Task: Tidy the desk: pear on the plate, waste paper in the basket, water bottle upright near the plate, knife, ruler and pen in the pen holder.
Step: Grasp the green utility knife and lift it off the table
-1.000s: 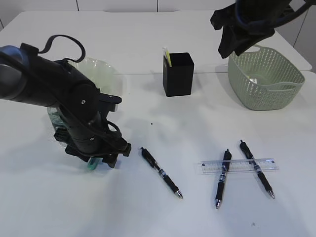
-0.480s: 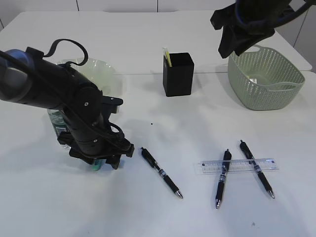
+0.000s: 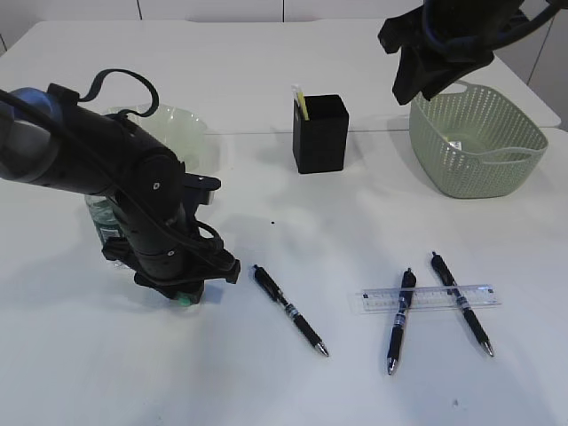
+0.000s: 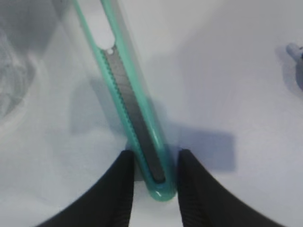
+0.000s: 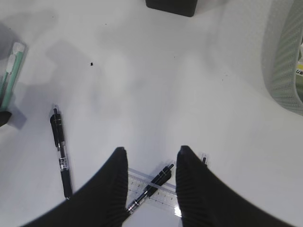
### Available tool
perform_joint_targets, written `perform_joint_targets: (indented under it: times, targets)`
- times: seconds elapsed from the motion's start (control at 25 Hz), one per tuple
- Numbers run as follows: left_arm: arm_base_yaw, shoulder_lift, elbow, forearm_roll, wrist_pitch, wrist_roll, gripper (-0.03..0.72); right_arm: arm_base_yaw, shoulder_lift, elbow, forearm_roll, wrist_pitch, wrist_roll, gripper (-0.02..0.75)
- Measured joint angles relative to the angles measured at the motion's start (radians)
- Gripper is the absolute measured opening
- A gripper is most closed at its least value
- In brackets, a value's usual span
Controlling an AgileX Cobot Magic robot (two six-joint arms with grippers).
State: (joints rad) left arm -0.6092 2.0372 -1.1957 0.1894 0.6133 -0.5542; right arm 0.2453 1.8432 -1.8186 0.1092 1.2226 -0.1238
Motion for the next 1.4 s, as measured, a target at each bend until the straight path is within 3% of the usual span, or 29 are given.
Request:
perform_joint_targets:
  times: [0.4,1.4]
  targets:
    - [0.000,0.000,0.000,0.005,0.006,0.000,0.125,0.000,0.000,0.000,0.000,0.000,0.000,0.259]
    - [0.000,-0.023,0.002,0.036,0.022,0.000,0.095,0.000,0.000,0.000,0.000,0.000,0.000,0.259]
